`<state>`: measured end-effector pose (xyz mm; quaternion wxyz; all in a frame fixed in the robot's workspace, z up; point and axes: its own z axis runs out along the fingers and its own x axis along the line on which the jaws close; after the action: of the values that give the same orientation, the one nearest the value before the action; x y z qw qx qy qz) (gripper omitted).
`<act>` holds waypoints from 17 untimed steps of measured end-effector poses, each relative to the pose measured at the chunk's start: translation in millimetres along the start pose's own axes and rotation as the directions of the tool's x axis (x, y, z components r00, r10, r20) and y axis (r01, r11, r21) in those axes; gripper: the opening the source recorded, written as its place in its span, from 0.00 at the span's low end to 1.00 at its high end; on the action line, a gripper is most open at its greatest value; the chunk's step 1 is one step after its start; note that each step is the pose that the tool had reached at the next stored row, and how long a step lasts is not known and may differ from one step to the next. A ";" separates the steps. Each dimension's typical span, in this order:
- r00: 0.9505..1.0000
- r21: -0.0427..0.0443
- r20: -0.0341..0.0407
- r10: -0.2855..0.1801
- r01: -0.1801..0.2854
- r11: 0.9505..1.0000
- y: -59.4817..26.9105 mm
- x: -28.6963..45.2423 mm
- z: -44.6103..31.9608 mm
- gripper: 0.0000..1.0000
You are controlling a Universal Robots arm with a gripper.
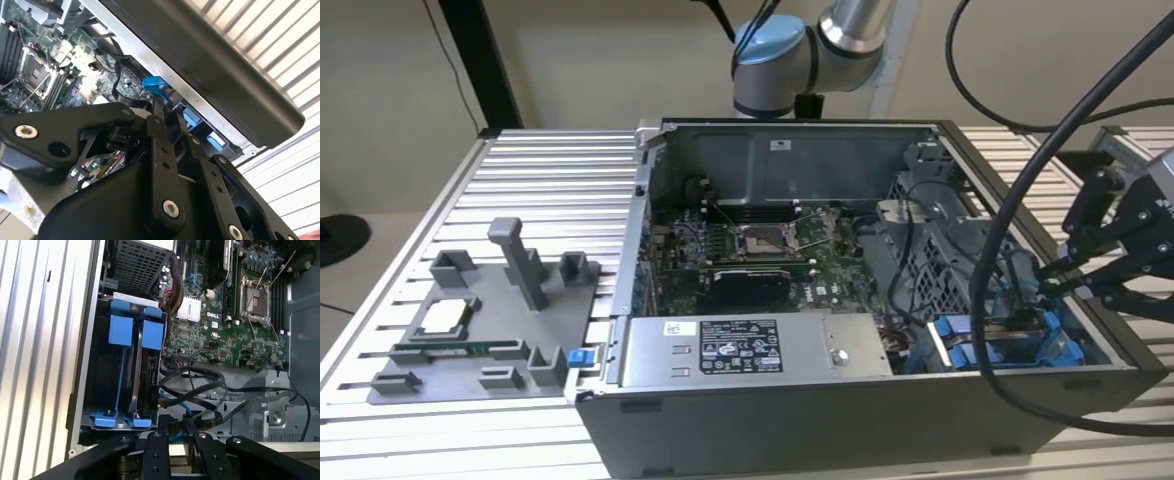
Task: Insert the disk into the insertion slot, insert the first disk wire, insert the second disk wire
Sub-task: 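Insert the second disk wire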
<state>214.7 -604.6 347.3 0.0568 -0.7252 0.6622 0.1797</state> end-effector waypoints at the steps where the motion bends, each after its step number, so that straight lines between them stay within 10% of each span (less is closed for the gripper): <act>1: 1.000 0.000 0.001 0.000 0.000 1.000 0.0 0.3 0.0 1.00; 17: 1.000 0.000 0.003 -0.001 0.001 1.000 0.0 4.1 1.6 1.00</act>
<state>214.6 -607.9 344.4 0.0579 -0.7251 0.6620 0.1807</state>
